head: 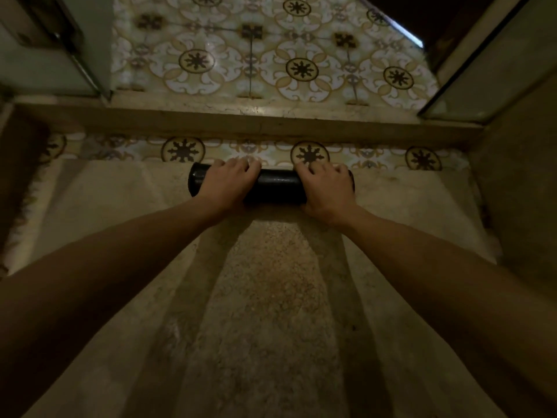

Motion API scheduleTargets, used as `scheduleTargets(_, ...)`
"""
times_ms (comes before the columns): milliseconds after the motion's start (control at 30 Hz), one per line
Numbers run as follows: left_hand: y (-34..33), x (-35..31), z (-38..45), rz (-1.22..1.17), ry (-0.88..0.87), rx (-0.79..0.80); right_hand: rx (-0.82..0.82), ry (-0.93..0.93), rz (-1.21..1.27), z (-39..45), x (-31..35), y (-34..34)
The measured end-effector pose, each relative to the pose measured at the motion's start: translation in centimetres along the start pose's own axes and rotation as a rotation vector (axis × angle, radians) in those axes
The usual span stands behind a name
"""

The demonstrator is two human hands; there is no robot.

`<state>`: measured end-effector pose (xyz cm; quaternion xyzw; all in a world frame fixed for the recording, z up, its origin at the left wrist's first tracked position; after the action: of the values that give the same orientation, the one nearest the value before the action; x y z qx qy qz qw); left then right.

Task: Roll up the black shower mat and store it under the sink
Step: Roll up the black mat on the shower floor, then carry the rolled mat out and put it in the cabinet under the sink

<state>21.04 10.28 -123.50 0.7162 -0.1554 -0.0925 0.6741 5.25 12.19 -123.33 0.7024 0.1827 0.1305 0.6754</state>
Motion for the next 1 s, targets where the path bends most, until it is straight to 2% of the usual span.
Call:
scheduleTargets(133, 5.4, 0.3, -1.9, -0.05, 0.002, -0.01, 0.028, 0.005, -0.031, -1.3, -0.1, 5.8)
scheduleTargets(400, 24.1, 2.2, -4.3, -0.025, -0.046, 0.051, 0.021, -0.068, 0.076, -3.9, 0.5, 23.7)
scheduleTargets(600, 36.4, 3.8, -9.1, -0.007, -0.076, 0.077, 0.066, 0.009, 0.106, -6.6, 2.6, 36.4)
scheduleTargets(833, 50.8, 4.9, -14.1, -0.049, -0.078, 0.133, 0.082, -0.006, 0.137, -10.4, 4.5, 51.6)
scheduleTargets(1000, 60.1, 5.5, -16.7, -0.073, -0.038, 0.161, 0.139, 0.042, 0.12, -11.6, 5.2, 61.9)
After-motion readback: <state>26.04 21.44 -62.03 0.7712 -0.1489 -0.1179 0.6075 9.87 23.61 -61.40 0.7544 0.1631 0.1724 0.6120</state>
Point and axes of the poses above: each hand's wrist, its own z-axis towards the middle knuckle, its own y-axis out of the back of the hand, x = y × z, the point moved 8 cm from there along z, towards the middle knuckle, and after that the axes turned 12 degrees about y, right-handed, at the moved point
